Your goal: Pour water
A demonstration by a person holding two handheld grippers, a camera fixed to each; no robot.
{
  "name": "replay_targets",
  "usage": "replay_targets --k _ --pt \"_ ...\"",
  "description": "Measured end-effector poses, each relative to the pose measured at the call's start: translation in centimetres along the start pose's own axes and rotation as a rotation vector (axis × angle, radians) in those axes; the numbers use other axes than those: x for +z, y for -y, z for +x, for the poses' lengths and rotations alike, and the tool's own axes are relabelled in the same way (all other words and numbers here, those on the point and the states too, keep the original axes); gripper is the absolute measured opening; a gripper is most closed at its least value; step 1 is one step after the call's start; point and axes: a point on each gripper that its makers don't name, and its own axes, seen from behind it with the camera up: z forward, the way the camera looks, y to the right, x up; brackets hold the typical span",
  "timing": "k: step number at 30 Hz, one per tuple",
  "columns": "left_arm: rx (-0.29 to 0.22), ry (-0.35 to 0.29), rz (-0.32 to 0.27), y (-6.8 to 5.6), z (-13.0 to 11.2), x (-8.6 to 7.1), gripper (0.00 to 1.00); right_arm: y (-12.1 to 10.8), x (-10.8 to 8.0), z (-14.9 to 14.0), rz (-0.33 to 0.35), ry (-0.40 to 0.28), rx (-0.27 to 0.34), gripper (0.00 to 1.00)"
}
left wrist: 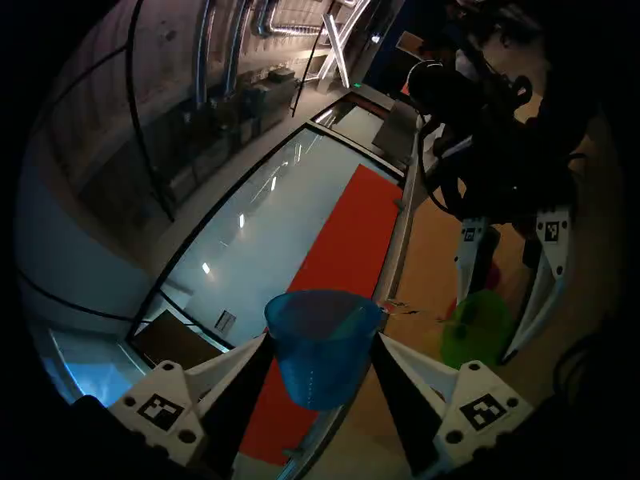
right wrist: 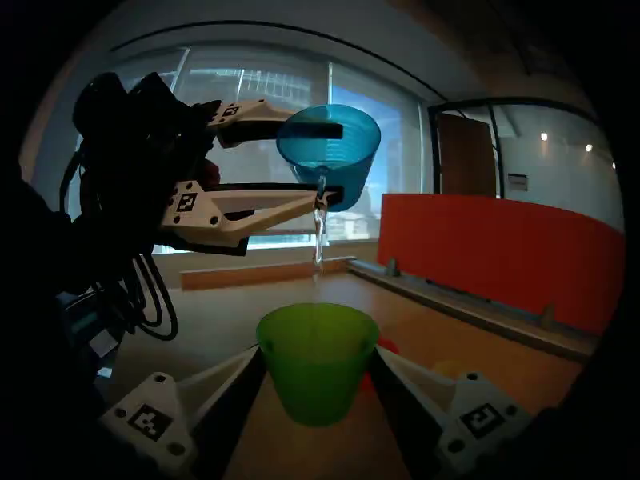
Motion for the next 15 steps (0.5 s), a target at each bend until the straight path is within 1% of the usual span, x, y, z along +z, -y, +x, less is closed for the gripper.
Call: replay_targets --k 15 --pt "0.037 -0.003 0.006 0.26 0.32 0.2 0.83 0.13 0.08 0.39 0.001 -0.005 -0.003 0.88"
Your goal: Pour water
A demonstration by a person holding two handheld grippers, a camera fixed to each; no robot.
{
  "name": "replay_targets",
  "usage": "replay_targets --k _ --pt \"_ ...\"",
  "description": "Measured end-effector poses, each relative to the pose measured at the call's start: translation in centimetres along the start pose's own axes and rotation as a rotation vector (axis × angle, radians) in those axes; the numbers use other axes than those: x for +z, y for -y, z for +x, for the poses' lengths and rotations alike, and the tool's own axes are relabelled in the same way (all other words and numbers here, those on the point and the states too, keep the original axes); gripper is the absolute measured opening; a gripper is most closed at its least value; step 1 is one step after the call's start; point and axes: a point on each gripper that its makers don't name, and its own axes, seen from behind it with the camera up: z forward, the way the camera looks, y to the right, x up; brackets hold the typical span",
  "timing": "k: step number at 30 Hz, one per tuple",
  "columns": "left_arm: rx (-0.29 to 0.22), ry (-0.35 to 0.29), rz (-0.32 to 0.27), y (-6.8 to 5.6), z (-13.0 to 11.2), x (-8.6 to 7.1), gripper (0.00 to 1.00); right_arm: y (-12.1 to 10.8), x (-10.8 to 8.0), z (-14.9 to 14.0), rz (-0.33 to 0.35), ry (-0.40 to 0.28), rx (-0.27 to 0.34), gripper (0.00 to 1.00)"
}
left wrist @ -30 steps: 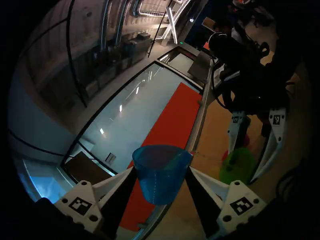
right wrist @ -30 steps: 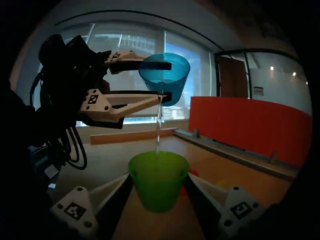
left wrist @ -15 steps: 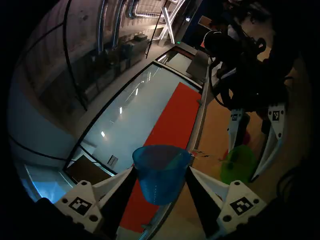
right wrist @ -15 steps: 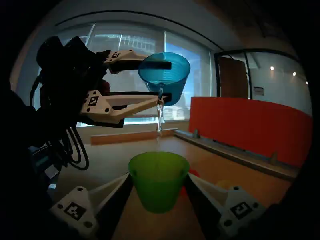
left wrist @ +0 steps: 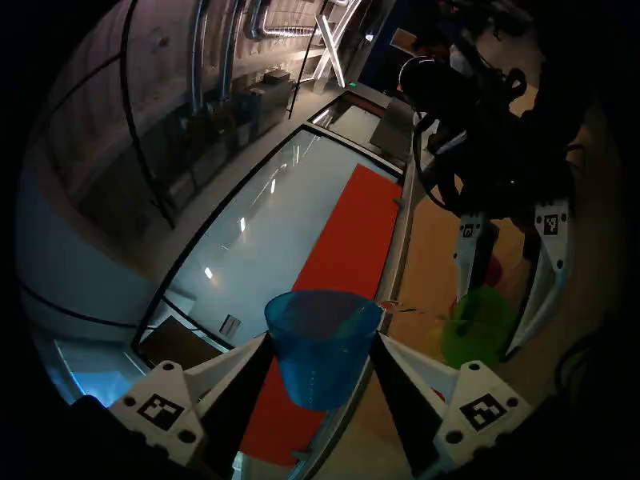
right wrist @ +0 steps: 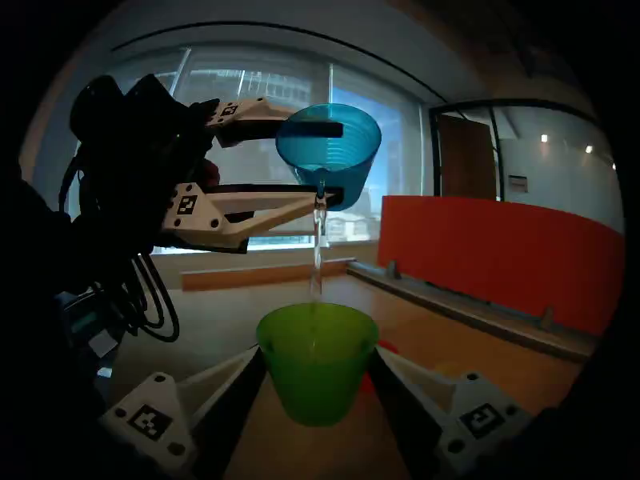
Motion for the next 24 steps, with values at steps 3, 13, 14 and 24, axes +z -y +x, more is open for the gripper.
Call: replay_targets --k 3,13,14,24 --pt "0.008 0.0 0.001 0.12 0.06 0.06 0.83 0.04 -0.06 0.07 0.0 -0.002 -0.001 0.88" --pt "0.035 -0.001 0.006 0.33 0.35 0.01 0.83 0.06 -0.16 0.14 0.001 -0.004 -0.004 0.88" --pt "0.038 -0.001 0.007 0.35 0.38 -0.01 0.83 0.06 -0.17 0.13 0.0 -0.004 -0.004 0.88" --pt "0.067 -0.002 0.013 0.17 0.55 -0.27 0.83 0.09 -0.27 0.19 0.001 -0.005 -0.006 0.88"
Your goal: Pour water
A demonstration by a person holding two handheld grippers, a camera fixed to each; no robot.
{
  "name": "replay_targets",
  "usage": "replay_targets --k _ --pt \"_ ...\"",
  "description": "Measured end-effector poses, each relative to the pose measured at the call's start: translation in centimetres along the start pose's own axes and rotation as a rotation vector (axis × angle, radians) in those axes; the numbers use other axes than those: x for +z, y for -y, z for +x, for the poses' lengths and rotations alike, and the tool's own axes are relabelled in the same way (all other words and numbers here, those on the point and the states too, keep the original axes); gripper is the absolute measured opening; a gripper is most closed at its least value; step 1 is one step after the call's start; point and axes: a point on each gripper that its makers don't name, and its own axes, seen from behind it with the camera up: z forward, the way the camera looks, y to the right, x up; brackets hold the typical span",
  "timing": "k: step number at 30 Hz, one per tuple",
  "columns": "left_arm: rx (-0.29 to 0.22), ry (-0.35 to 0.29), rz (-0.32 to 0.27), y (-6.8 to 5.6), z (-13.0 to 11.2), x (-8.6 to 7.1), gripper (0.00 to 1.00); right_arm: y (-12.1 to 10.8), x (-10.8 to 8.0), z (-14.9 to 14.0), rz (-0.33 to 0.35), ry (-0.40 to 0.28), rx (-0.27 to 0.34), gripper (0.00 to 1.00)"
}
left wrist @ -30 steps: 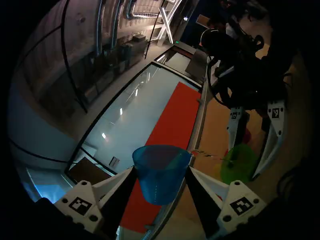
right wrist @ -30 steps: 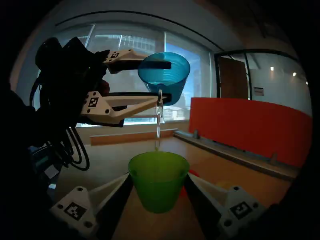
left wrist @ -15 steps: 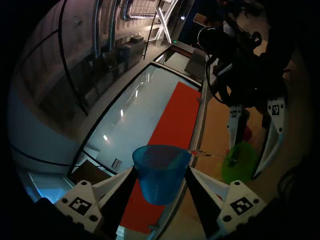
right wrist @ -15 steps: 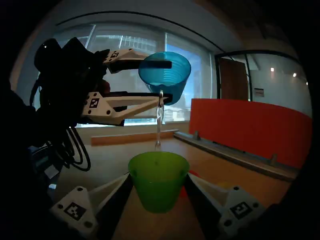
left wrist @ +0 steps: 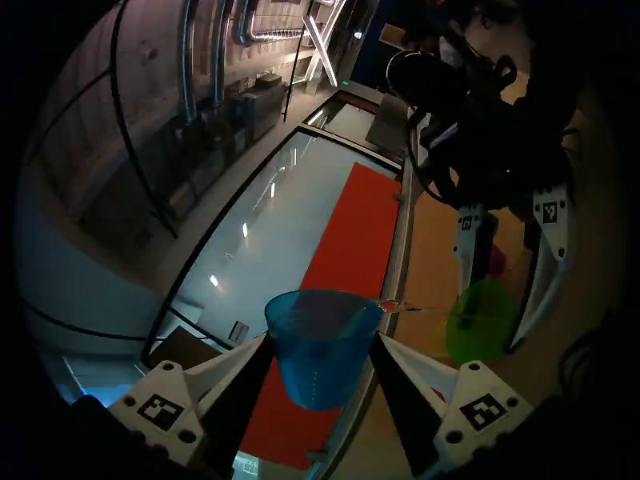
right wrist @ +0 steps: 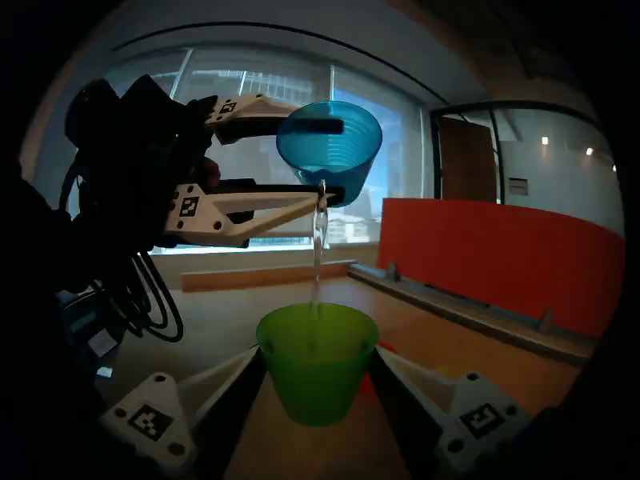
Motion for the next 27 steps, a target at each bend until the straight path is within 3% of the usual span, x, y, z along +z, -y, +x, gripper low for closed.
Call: replay_targets --k 27 --pt "0.091 -0.004 0.006 0.28 0.42 -0.05 0.83 0.08 -0.07 0.24 0.0 -0.003 0.0 0.88"
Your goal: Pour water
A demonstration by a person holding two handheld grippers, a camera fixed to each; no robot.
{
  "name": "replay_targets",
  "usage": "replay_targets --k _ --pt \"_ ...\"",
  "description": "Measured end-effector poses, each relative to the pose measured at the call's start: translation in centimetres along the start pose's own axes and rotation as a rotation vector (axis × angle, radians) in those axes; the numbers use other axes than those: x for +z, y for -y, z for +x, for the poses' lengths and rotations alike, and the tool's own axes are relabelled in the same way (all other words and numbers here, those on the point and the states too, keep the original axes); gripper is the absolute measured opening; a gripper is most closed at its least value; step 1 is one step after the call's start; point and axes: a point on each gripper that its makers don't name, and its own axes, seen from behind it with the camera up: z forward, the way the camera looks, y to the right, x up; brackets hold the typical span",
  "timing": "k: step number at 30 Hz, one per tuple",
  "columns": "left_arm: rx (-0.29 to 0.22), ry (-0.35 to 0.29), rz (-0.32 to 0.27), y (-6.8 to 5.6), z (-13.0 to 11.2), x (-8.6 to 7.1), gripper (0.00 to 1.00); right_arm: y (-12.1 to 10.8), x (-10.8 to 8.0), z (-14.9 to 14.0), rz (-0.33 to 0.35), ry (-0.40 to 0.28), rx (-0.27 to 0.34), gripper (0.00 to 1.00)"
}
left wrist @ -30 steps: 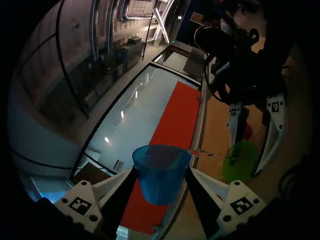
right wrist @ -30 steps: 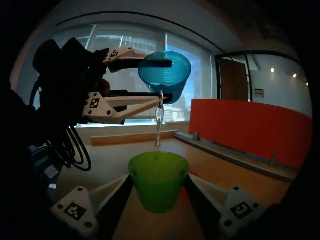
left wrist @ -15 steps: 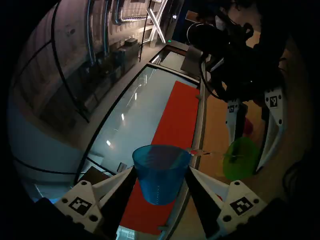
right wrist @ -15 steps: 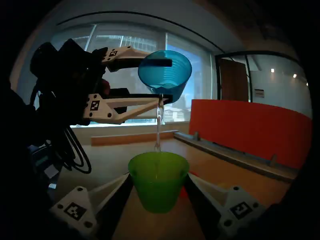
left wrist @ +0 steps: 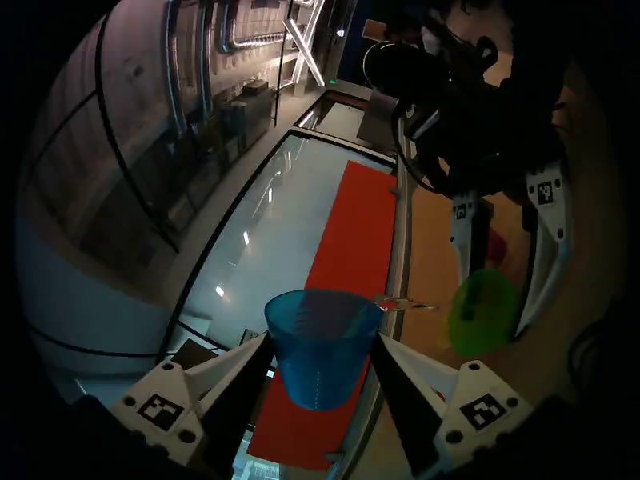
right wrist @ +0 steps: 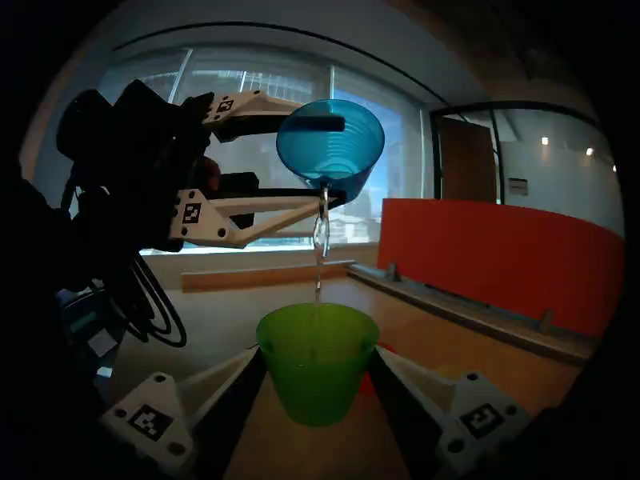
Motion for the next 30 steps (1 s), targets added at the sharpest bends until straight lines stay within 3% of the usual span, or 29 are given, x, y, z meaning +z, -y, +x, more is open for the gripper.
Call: replay_targets --k 30 --pt "0.068 -0.001 -0.031 -0.09 0.15 -0.05 0.83 -0.03 0.39 0.31 -0.001 -0.011 0.006 0.87"
